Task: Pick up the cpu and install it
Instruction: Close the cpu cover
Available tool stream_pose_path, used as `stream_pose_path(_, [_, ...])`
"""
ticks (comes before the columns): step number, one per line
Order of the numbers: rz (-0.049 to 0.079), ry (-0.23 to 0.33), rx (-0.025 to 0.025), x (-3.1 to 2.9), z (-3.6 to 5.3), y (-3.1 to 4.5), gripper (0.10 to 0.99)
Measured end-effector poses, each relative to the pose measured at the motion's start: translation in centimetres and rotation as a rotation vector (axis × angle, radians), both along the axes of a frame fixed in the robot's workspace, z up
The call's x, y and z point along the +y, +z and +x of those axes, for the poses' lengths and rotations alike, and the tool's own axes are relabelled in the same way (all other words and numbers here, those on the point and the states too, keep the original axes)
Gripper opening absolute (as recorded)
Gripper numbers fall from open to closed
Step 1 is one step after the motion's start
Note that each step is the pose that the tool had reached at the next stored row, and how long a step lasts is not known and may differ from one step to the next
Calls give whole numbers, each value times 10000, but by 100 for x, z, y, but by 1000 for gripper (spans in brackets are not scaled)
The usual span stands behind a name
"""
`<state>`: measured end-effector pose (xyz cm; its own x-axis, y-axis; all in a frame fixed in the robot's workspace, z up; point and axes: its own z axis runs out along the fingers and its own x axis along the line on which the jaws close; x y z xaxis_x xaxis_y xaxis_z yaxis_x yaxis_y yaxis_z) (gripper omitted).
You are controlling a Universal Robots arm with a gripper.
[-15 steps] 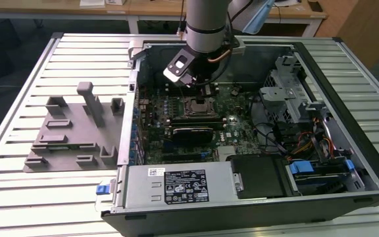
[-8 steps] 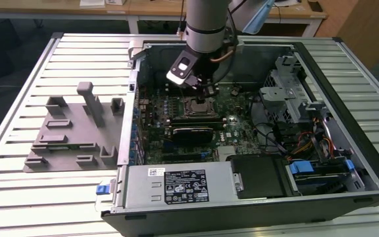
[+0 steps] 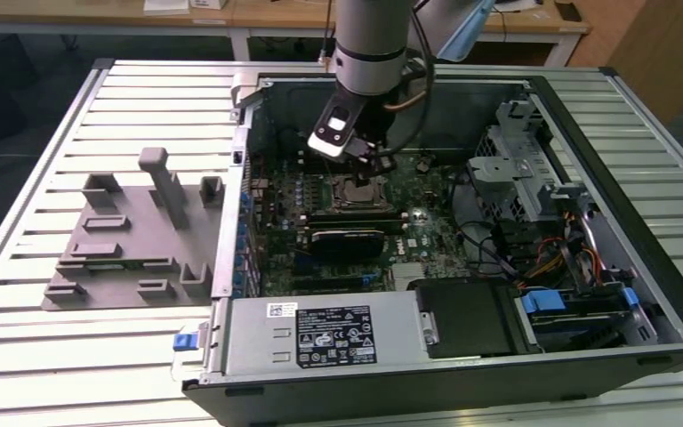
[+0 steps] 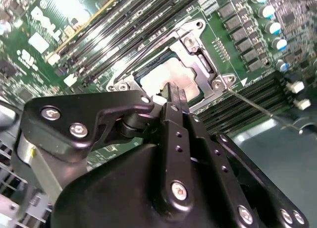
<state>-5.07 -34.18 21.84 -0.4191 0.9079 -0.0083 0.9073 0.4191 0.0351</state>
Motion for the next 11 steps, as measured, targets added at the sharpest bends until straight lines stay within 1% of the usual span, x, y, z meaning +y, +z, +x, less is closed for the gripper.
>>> stream_pose_path(11, [0, 1994, 0, 0, 0, 0, 106])
